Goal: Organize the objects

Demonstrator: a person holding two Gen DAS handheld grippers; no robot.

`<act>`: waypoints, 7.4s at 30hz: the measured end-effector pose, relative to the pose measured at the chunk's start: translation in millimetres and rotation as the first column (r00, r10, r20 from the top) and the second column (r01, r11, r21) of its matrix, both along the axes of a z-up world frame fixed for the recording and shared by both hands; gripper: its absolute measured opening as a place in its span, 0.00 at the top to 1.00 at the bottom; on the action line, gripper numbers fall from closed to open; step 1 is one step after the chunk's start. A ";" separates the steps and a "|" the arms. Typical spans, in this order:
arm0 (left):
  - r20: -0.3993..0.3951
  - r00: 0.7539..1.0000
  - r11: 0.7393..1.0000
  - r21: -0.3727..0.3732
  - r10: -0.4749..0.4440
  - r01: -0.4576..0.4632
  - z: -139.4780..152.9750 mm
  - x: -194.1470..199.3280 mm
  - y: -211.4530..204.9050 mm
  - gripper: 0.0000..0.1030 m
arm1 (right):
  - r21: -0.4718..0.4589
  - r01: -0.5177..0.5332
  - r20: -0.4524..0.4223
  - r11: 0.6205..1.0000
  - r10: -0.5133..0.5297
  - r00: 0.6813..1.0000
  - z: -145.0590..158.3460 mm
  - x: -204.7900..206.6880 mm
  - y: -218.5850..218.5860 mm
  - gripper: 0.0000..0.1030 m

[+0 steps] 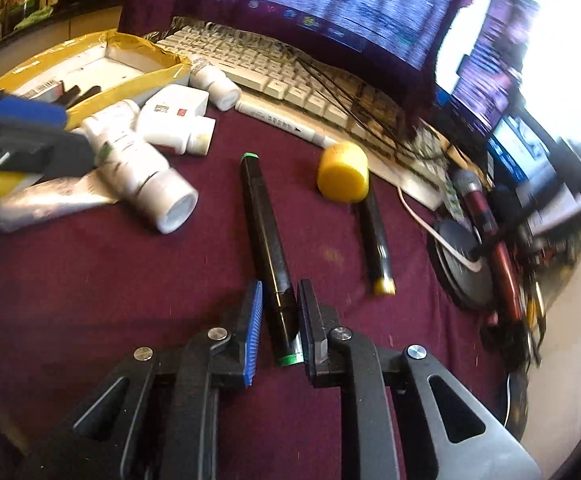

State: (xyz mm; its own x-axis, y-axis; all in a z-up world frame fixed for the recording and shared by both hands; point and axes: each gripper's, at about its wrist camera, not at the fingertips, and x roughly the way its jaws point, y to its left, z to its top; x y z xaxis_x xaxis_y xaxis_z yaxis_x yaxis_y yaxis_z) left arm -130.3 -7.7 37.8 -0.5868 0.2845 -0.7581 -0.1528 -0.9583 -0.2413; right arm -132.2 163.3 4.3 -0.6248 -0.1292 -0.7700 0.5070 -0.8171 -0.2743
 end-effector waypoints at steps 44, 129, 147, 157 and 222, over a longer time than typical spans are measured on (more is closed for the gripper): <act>0.138 0.977 0.966 -0.180 -0.164 0.187 -31.4 -15.1 51.9 0.58 | -0.112 0.039 0.039 0.993 -0.035 0.999 -7.4 25.2 23.5 0.85; 0.073 0.932 0.933 0.038 0.354 -0.358 -7.6 61.3 -157.0 0.71 | -0.224 -0.301 0.001 0.927 0.309 0.951 34.4 44.0 -138.0 0.88; 0.090 0.922 0.926 -0.056 0.376 -0.372 -15.3 52.1 -162.6 0.72 | -0.169 -0.320 0.173 0.932 0.348 0.921 14.7 -5.1 -230.4 0.88; 0.077 0.925 0.928 -0.072 0.371 -0.366 -13.7 53.7 -160.5 0.72 | -0.172 -0.313 0.205 0.934 0.345 0.916 9.9 -9.3 -231.4 0.87; 0.135 0.981 0.948 -0.270 -0.137 0.169 -25.0 35.2 26.6 0.61 | -0.514 0.086 0.202 0.853 0.023 0.979 -0.7 4.1 42.2 0.40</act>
State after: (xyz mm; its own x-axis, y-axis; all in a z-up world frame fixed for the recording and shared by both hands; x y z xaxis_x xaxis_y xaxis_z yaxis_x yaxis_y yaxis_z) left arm -95.1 19.0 12.8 -0.4586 0.1318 -0.8788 -0.2902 -0.9569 0.0079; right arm -128.1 205.4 3.7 -0.4814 -0.5256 -0.7014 0.4764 -0.8286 0.2939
